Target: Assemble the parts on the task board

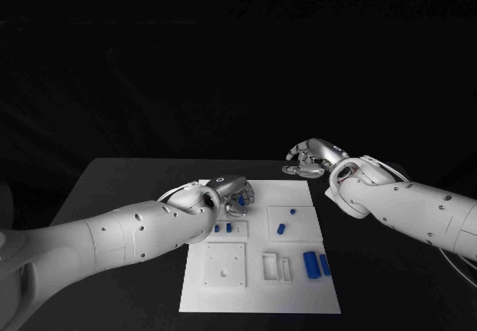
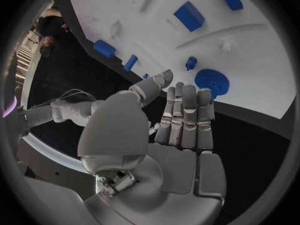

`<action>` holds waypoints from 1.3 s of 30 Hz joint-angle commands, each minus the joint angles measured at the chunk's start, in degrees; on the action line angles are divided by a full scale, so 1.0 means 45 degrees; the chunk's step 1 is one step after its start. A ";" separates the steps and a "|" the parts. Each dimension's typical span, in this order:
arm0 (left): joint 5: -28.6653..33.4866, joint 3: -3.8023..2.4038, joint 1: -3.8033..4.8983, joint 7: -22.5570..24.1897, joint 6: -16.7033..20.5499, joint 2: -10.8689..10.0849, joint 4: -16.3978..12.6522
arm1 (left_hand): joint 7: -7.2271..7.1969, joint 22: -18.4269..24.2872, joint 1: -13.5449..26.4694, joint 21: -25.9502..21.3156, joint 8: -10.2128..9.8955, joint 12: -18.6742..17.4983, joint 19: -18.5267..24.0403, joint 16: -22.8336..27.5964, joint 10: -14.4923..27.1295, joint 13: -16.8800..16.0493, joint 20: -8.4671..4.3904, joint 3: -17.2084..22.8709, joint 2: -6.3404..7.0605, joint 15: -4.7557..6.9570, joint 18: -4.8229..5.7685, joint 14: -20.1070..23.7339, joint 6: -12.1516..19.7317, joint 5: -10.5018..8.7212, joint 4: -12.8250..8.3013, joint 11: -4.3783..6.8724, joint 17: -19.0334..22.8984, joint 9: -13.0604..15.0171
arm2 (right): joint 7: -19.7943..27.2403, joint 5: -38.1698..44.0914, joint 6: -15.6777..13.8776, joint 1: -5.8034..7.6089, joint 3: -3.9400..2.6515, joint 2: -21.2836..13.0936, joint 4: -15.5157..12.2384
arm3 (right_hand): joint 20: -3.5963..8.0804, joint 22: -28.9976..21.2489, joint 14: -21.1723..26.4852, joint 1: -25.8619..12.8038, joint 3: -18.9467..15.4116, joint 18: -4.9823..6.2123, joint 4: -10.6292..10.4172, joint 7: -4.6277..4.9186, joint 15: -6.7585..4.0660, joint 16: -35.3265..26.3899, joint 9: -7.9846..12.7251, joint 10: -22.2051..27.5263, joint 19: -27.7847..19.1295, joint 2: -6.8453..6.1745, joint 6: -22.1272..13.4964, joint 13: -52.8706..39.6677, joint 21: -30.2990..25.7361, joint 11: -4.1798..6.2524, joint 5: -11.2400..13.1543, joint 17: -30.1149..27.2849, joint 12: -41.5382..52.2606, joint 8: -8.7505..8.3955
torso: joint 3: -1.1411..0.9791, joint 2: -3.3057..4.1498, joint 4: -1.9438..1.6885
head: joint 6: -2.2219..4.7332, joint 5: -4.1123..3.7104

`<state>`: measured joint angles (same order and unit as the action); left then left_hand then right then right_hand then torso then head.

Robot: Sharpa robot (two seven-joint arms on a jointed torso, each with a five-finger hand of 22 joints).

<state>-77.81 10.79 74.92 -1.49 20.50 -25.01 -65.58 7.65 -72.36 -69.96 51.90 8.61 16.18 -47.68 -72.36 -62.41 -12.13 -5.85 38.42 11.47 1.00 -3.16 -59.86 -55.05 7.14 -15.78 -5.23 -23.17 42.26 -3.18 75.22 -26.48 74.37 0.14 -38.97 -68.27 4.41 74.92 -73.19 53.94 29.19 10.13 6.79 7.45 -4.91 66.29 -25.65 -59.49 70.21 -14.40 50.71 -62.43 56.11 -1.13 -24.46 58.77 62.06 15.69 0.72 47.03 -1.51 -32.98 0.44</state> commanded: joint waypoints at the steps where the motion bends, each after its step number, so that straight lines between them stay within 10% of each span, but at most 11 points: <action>1: -0.1107 0.0012 0.0007 -0.0326 -0.0527 0.0140 0.0143 | 0.0042 -0.0057 0.0034 0.0137 -0.0074 -0.0188 -0.0218 -0.0161 0.0094 0.0066 -0.0208 -0.0060 0.0134 -0.0013 -0.0267 -0.0179 -0.0058 -0.0081 0.0062 -0.0061 -0.0073 -0.0066 | 0.0119 0.0084 0.0090 -0.0005 -0.0004 0.0012 -0.0032 | 0.0048 0.0188 -0.0121 -0.0058 0.0015 0.1083 -0.0028 0.0100 -0.0005 -0.0080 0.0018 0.0029 0.0005 0.0066 -0.0027 0.0019 -0.0057 -0.0059 -0.0068 0.0014 0.0051 -0.0024 | 0.0006 0.0008 0.0017 | -0.0013 -0.0029; 39: -0.1328 0.0424 -0.0079 -0.0345 -0.1217 0.0589 0.1133 | 0.0056 -0.0480 0.0047 0.0459 -0.0060 -0.0994 -0.0500 -0.1028 -0.0497 0.0407 -0.0153 -0.0173 0.0077 0.0011 -0.0560 -0.0269 -0.0116 -0.0232 0.0397 -0.0035 -0.0310 -0.0718 | 0.0114 0.0084 0.0112 -0.0004 -0.0005 0.0011 -0.0121 | 0.0050 0.0193 -0.0139 -0.0059 0.0023 0.1083 -0.0033 0.0097 -0.0008 -0.0078 0.0016 0.0016 0.0023 0.0070 0.0001 0.0030 -0.0053 -0.0056 -0.0063 0.0023 0.0067 -0.0006 | -0.0003 -0.0018 -0.0036 | -0.0164 -0.0139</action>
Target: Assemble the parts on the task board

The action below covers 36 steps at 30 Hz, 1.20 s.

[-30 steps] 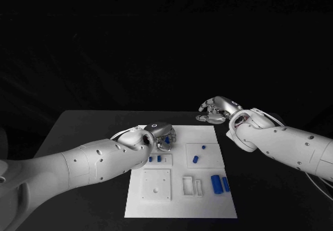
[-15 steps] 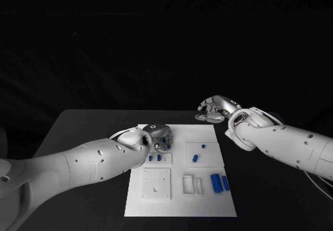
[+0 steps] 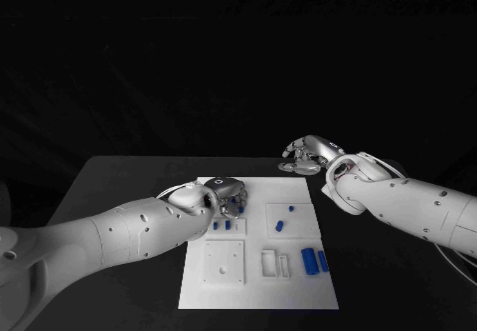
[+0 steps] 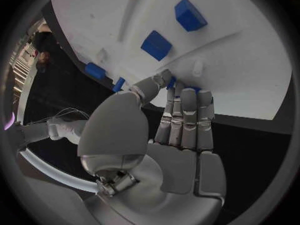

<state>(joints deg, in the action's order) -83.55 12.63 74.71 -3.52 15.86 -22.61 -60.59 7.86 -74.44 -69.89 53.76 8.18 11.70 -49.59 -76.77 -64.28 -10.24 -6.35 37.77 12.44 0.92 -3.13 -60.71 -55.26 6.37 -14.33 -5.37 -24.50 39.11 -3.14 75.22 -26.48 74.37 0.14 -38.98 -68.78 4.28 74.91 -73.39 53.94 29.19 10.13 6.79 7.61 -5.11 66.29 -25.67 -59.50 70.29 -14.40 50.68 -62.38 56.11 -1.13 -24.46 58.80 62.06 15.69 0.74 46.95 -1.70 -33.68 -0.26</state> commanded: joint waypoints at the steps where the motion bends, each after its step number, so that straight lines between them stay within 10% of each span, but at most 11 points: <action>1: -0.0053 0.0016 -0.0035 0.0110 -0.0182 0.0059 0.0039 | 0.0011 -0.0023 0.0043 0.0051 0.0033 -0.0002 -0.0083 -0.0065 -0.0095 -0.0013 -0.0045 -0.0034 -0.0149 0.0031 -0.0567 -0.0083 -0.0065 -0.0065 0.0081 -0.0001 -0.0018 -0.0031 | 0.0107 0.0084 0.0111 -0.0004 -0.0004 0.0013 -0.0014 | 0.0078 0.0197 -0.0095 -0.0059 0.0023 0.1083 -0.0034 0.0062 0.0036 -0.0077 0.0018 0.0016 0.0005 0.0071 0.0008 0.0020 -0.0053 -0.0056 -0.0064 0.0015 0.0067 -0.0006 | -0.0008 0.0000 0.0008 | -0.0009 0.0021; 20: 0.0161 0.0026 -0.0087 0.0088 -0.0358 0.0247 0.0257 | 0.0049 -0.0097 0.0714 0.0104 0.0062 -0.0109 -0.0263 -0.0369 -0.0400 0.0006 -0.0123 -0.0386 0.0023 0.0097 -0.0588 -0.0171 -0.0009 -0.0790 0.0621 0.0065 -0.0028 -0.0302 | 0.0105 0.0094 0.0116 -0.0004 -0.0004 0.0054 0.0012 | 0.0079 0.0198 -0.0103 -0.0069 0.0031 0.1083 -0.0050 0.0059 0.0033 -0.0079 0.0018 0.0009 0.0013 0.0093 0.0019 0.0027 -0.0053 -0.0053 -0.0069 0.0018 0.0074 0.0001 | -0.0024 0.0005 0.0025 | -0.0067 0.0013; 36: 0.0075 0.0098 -0.0221 -0.0181 -0.1021 0.0311 0.0434 | -0.0118 -0.0123 0.0179 0.0067 0.0327 -0.0144 -0.0264 -0.0442 -0.0753 0.0000 -0.0178 -0.0147 -0.0693 0.0201 -0.0619 -0.0227 -0.0373 -0.0764 0.0553 0.0172 0.0031 -0.0339 | 0.0091 0.0108 0.0137 -0.0004 -0.0004 0.0037 0.0006 | 0.0080 0.0199 -0.0109 -0.0069 0.0037 0.1083 -0.0054 0.0055 0.0030 -0.0079 0.0016 0.0004 0.0019 0.0096 0.0032 0.0031 -0.0052 -0.0050 -0.0074 0.0021 0.0080 0.0009 | -0.0004 0.0001 0.0000 | -0.0152 -0.0068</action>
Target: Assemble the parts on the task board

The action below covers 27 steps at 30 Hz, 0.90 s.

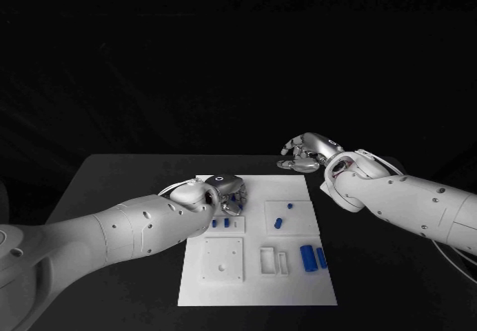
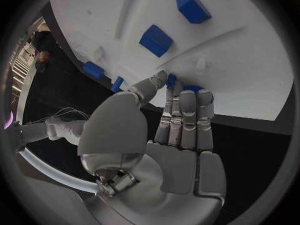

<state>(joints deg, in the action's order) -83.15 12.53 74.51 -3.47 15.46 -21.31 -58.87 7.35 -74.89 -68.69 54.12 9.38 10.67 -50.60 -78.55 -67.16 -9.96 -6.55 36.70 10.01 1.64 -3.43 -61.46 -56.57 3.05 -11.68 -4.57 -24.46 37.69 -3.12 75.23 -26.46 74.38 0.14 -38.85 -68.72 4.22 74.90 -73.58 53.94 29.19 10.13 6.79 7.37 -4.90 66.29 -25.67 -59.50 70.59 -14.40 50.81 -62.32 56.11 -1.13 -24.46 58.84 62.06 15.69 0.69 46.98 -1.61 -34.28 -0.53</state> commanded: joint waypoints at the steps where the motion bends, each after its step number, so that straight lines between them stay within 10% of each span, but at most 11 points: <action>1: -0.0028 0.0129 -0.0181 -0.0191 -0.0952 0.0019 0.0057 | -0.0009 -0.0025 -0.0103 -0.0015 0.0070 0.0081 -0.0039 -0.0046 -0.0133 -0.0062 -0.0135 0.0097 -0.0183 0.0044 -0.0546 -0.0066 -0.0098 -0.0025 -0.0052 -0.0001 0.0026 -0.0027 | 0.0090 0.0105 0.0134 -0.0004 -0.0004 0.0013 -0.0005 | 0.0093 0.0201 -0.0067 -0.0069 0.0037 0.1082 -0.0055 0.0109 -0.0017 -0.0080 0.0017 0.0003 -0.0047 0.0097 0.0004 0.0017 -0.0051 -0.0049 -0.0074 0.0012 0.0081 0.0010 | 0.0008 -0.0005 -0.0023 | -0.0023 -0.0010; 27: -0.0014 0.0157 -0.0312 -0.0066 -0.0215 -0.0228 -0.0126 | -0.0419 -0.0114 -0.0047 0.0213 0.0717 0.0214 -0.0651 -0.0338 -0.1567 -0.0186 -0.0534 0.0201 -0.1023 0.0557 -0.0498 -0.0896 -0.1245 -0.0021 -0.0355 0.0520 0.0103 -0.0077 | 0.0090 0.0122 0.0136 -0.0004 -0.0004 0.0011 0.0006 | 0.0096 0.0204 -0.0078 -0.0061 0.0049 0.1082 -0.0056 0.0099 -0.0025 -0.0079 0.0011 -0.0006 -0.0036 0.0099 0.0037 0.0024 -0.0049 -0.0040 -0.0084 0.0018 0.0092 0.0030 | 0.0010 -0.0017 -0.0016 | -0.0062 0.0016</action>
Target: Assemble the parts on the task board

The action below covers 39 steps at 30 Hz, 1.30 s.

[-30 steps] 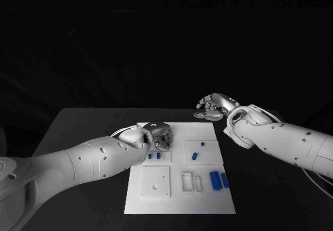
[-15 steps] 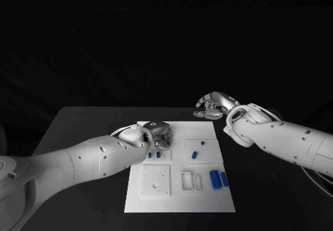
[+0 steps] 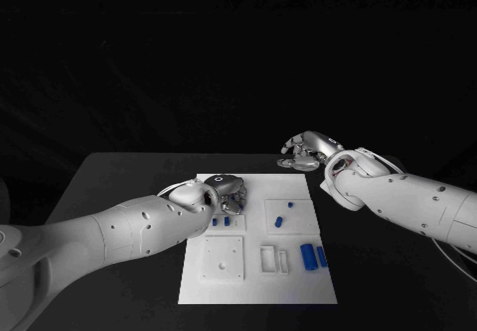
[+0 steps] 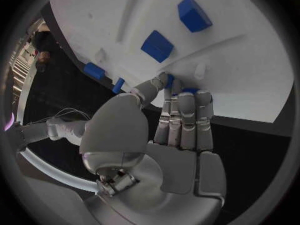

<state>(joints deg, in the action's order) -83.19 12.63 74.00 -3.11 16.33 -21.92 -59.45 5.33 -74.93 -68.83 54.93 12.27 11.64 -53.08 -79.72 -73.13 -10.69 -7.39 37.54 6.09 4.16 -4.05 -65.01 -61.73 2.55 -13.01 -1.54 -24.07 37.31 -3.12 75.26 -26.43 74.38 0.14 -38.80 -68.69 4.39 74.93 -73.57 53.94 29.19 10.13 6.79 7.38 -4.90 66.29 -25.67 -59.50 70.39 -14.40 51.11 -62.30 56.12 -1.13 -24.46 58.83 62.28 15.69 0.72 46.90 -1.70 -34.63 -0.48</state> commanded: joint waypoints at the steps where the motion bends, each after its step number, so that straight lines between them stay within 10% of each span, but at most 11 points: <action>1: 0.0012 0.0135 -0.0201 -0.0141 -0.0323 -0.0120 -0.0022 | 0.0025 -0.0109 -0.0012 0.0049 0.0084 -0.0007 -0.0133 -0.0097 -0.0270 -0.0024 -0.0367 0.0022 -0.0155 0.0009 -0.0363 -0.0141 -0.0115 0.0089 -0.0070 -0.0144 0.0012 0.0003 | 0.0090 0.0116 0.0126 -0.0004 -0.0005 0.0002 0.0005 | 0.0058 0.0199 -0.0079 -0.0060 0.0049 0.1083 -0.0055 0.0096 -0.0026 -0.0079 0.0011 -0.0006 0.0008 0.0099 -0.0028 0.0021 -0.0049 -0.0039 -0.0084 0.0020 0.0044 0.0031 | 0.0002 0.0000 0.0005 | 0.0034 0.0010; 11: 0.0766 0.0087 -0.0206 0.0219 0.0739 -0.0653 -0.0581 | -0.0004 -0.0130 0.0031 0.0154 0.0126 -0.0078 -0.0360 -0.0213 -0.0413 -0.0016 -0.0478 0.0073 -0.0141 0.0066 -0.0377 -0.0349 -0.0194 0.0090 -0.0129 -0.0091 -0.0009 -0.0036 | 0.0103 0.0118 0.0117 -0.0006 -0.0005 0.0001 0.0031 | 0.0060 0.0200 -0.0081 -0.0049 0.0057 0.1083 -0.0050 0.0093 -0.0029 -0.0080 0.0011 -0.0008 0.0011 0.0102 -0.0024 0.0024 -0.0049 -0.0036 -0.0089 0.0022 0.0047 0.0034 | 0.0009 -0.0011 -0.0005 | 0.0140 0.0029; 19: 0.2616 -0.0686 -0.0196 0.0501 0.0076 -0.1315 -0.1166 | -0.0007 -0.0138 0.0066 0.0200 0.0131 -0.0122 -0.0457 -0.0254 -0.0454 -0.0007 -0.0520 0.0092 -0.0138 0.0079 -0.0382 -0.0441 -0.0206 0.0091 -0.0139 -0.0081 -0.0013 -0.0060 | 0.0095 0.0119 0.0112 -0.0007 -0.0005 -0.0071 0.0022 | 0.0062 0.0201 -0.0083 -0.0043 0.0060 0.1083 -0.0046 0.0092 -0.0031 -0.0081 0.0011 -0.0008 0.0013 0.0100 -0.0022 0.0026 -0.0049 -0.0034 -0.0092 0.0024 0.0049 0.0035 | 0.0007 -0.0014 -0.0033 | 0.0240 0.0046; 26: 0.3089 -0.1030 -0.0183 0.0384 -0.0550 -0.1835 -0.1490 | 0.0005 -0.0139 0.0096 0.0198 0.0114 -0.0161 -0.0457 -0.0232 -0.0443 0.0005 -0.0527 0.0103 -0.0166 0.0073 -0.0375 -0.0434 -0.0176 0.0094 -0.0147 -0.0087 0.0002 -0.0081 | 0.0089 0.0119 0.0125 -0.0008 -0.0005 -0.0097 0.0011 | 0.0062 0.0202 -0.0085 -0.0041 0.0061 0.1083 -0.0044 0.0091 -0.0032 -0.0082 0.0012 -0.0008 0.0014 0.0097 -0.0023 0.0029 -0.0049 -0.0034 -0.0092 0.0025 0.0050 0.0035 | 0.0003 -0.0021 -0.0047 | 0.0277 0.0091; 39: 0.3178 -0.1130 -0.0182 0.0218 -0.1218 -0.2433 -0.1648 | 0.0005 -0.0140 0.0094 0.0193 0.0111 -0.0186 -0.0448 -0.0214 -0.0452 0.0011 -0.0533 0.0117 -0.0185 0.0072 -0.0370 -0.0425 -0.0169 0.0094 -0.0178 -0.0089 0.0015 -0.0093 | 0.0076 0.0118 0.0151 -0.0018 -0.0003 -0.0153 0.0008 | 0.0063 0.0202 -0.0086 -0.0040 0.0062 0.1083 -0.0041 0.0090 -0.0033 -0.0083 0.0012 -0.0008 0.0016 0.0092 -0.0023 0.0032 -0.0049 -0.0033 -0.0092 0.0027 0.0052 0.0036 | 0.0004 -0.0011 -0.0037 | 0.0264 0.0119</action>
<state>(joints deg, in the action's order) -69.91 7.58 73.15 -2.09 13.23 -32.98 -66.70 5.26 -74.91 -68.52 55.68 12.59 11.02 -54.90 -80.58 -74.67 -10.68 -7.77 37.72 5.67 4.49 -3.97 -66.76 -62.05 2.59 -13.67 -1.85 -24.08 36.85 -3.12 75.29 -26.39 74.34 0.14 -39.47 -68.57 4.19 74.93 -73.57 53.94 29.19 10.13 6.79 7.45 -4.89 66.29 -25.67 -59.49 70.40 -14.40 50.93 -62.21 56.12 -1.13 -24.64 58.87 62.28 15.69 0.77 46.78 -1.92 -33.42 0.00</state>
